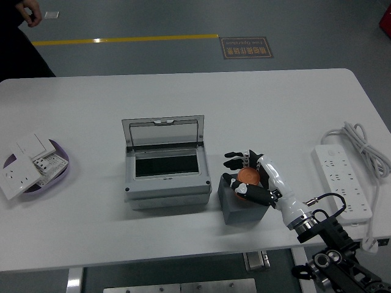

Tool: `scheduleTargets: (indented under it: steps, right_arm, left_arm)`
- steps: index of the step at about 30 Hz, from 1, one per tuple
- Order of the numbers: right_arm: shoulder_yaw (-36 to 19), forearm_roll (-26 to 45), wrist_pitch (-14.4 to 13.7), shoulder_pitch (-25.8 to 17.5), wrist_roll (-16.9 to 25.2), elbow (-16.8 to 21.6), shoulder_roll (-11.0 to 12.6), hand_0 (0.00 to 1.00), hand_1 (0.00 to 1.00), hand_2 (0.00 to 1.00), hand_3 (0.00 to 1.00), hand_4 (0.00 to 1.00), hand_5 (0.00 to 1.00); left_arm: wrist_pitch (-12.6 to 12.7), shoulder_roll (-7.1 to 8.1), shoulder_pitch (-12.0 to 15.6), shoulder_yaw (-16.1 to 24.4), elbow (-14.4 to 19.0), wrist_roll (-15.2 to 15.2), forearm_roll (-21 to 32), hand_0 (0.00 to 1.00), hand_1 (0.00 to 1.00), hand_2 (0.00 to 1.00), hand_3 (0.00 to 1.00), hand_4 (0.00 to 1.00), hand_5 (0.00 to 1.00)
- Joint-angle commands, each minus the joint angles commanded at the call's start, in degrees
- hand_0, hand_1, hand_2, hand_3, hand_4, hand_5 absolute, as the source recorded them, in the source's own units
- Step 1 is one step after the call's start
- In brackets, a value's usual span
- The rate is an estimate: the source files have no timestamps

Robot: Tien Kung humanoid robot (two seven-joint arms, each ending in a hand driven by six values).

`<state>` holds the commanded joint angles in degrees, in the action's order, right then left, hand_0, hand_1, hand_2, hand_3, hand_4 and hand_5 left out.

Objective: Pick up the cylinder from the cube,place it in the box,flap close box

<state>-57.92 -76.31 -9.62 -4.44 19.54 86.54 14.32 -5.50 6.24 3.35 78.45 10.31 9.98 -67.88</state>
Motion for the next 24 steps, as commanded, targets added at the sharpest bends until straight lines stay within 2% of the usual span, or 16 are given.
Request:
scheduleTargets:
  steps: [9,21,22,24]
  right_arm:
    - [0.00,0.95,0.13,0.10,0.35,-2.77,-0.39,0.669,0.626,0.588,0.637,0.743,0.193]
    - [0.60,0.49,-1.13,0.64,-0.11,-2.85,-0.45,0.650,0.624,0.583,0.634,0.754,0.221]
    - [0.67,0.28,-1.28,0.67,-0.27,-2.79,-0.44,0.629,0.628,0.602,0.656,0.538,0.067]
    - [0.83,-0.43,-1.79,0.69,-0.68,-2.47,-0.42,0.629,0.628,0.602,0.656,0.538,0.067]
  left_arm:
    - [-0.04,0.03,0.00,-0.39,0.00,-0.12,0.29,0.639,0.669,0.595,0.669,0.717,0.291]
    - [-0.15,0.04,-0.15,-1.17,0.00,-0.55,0.97,0.639,0.669,0.594,0.665,0.711,0.291]
    - [-0.16,0.04,-0.15,-1.20,0.00,-0.57,0.98,0.639,0.668,0.594,0.663,0.707,0.289]
    - [-0.17,0.04,-0.14,-1.31,0.00,-0.62,1.05,0.639,0.668,0.594,0.663,0.707,0.289]
